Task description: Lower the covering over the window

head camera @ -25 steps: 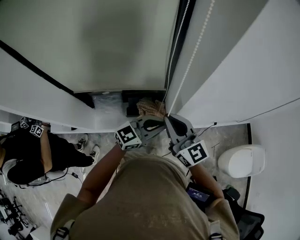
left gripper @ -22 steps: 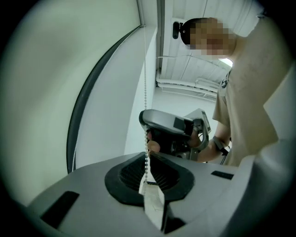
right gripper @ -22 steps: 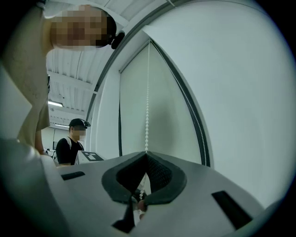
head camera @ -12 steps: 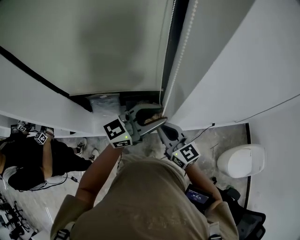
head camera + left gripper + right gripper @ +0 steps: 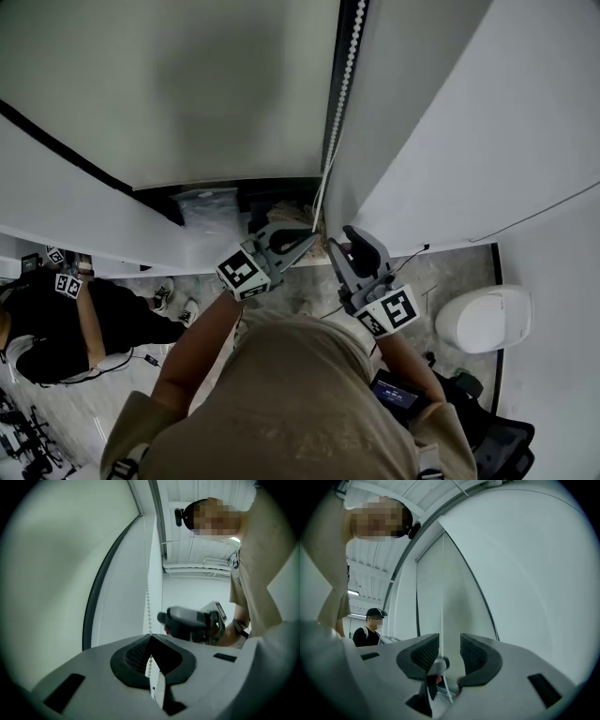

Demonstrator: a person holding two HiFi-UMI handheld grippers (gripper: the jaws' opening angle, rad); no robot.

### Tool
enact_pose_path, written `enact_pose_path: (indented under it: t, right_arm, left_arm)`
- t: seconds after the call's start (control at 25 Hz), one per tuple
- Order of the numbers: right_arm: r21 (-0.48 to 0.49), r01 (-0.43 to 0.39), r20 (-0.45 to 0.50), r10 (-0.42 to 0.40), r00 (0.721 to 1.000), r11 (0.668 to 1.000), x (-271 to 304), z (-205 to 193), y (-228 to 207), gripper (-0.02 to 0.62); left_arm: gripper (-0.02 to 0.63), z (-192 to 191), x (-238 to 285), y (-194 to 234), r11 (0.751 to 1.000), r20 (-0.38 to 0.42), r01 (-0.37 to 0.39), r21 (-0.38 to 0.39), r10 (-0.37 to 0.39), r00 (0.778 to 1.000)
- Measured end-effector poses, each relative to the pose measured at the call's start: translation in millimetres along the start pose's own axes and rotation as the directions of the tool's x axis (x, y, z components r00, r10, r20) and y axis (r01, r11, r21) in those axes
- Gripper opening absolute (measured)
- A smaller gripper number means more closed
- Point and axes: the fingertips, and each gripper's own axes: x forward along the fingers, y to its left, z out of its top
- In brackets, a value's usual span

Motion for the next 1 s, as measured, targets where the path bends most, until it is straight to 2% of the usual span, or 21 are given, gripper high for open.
enact_pose_path:
  t: [0.08,0.2,0.28,0.36,0.4,0.52,0.56,0.6,0.64,0.68,0.76,0.84,0.96,1.0]
  right_arm:
    - [-0.005,-0.025,-0.05,0.024,0.998,1.0,10,-4,6,0.129]
    - [-0.031,-0.059,-0.104,0.056,0.993,0.998,18,-12,19,0.127]
    - [-0.036,-0.074,-0.109,0.07,0.992,0.997,20,-13,24,0.116]
    - [-0.027,-0.087,-0.117,0.084,0.99,0.996,21,-14,29,0.035]
    - [-0.018,-0.094,-0.127,0.091,0.988,0.995,22,-16,32,0.018]
    - [0.012,-0.102,-0.14,0.102,0.985,0.995,25,-15,34,0.012]
    - [0.019,-0.097,-0.133,0.098,0.986,0.995,24,-16,33,0.011]
    - [0.03,-0.089,-0.122,0.092,0.988,0.996,22,-19,31,0.011]
    - [0.048,-0.077,-0.118,0.083,0.99,0.996,17,-27,29,0.011]
    - [0.072,-0.065,-0.127,0.073,0.989,0.995,12,-41,27,0.011]
    - [0.113,-0.048,-0.174,0.067,0.982,0.992,2,-73,25,0.011]
    - [0.118,-0.053,-0.21,0.077,0.975,0.992,-2,-89,26,0.011]
    - [0.094,-0.076,-0.243,0.097,0.965,0.993,0,-84,36,0.011]
    - [0.095,-0.077,-0.25,0.098,0.963,0.993,1,-83,37,0.011]
  left_arm:
    - [0.017,-25,0,-8,0.999,-0.021,0.016,-0.042,-0.017,1.0]
    - [0.017,-31,-2,-25,0.996,-0.002,0.038,-0.081,-0.039,0.999]
    - [0.017,-29,-4,-32,0.997,0.002,0.053,-0.061,-0.053,0.999]
    - [0.017,-30,-8,-32,0.998,-0.007,0.048,-0.044,-0.049,0.999]
    - [0.017,-31,-11,-32,0.998,-0.016,0.045,-0.039,-0.045,0.999]
    - [0.018,-29,-19,-36,0.996,-0.026,0.083,-0.012,-0.083,0.996]
    - [0.053,-24,-23,-36,0.994,0.001,0.103,-0.025,-0.103,0.995]
    - [0.152,-14,-29,-33,0.992,0.048,0.116,-0.054,-0.113,0.992]
    - [0.183,-3,-36,-27,0.989,0.103,0.119,-0.086,-0.109,0.989]
    - [0.183,10,-42,-19,0.988,0.151,0.113,-0.109,-0.096,0.984]
    - [0.183,31,-45,-6,0.989,0.196,0.097,-0.11,-0.074,0.978]
    - [0.183,47,-35,-4,0.991,0.195,0.1,-0.083,-0.082,0.977]
    - [0.182,65,-13,-20,0.988,0.179,0.136,-0.069,-0.121,0.976]
    - [0.137,67,-7,-24,0.987,0.169,0.141,-0.072,-0.127,0.977]
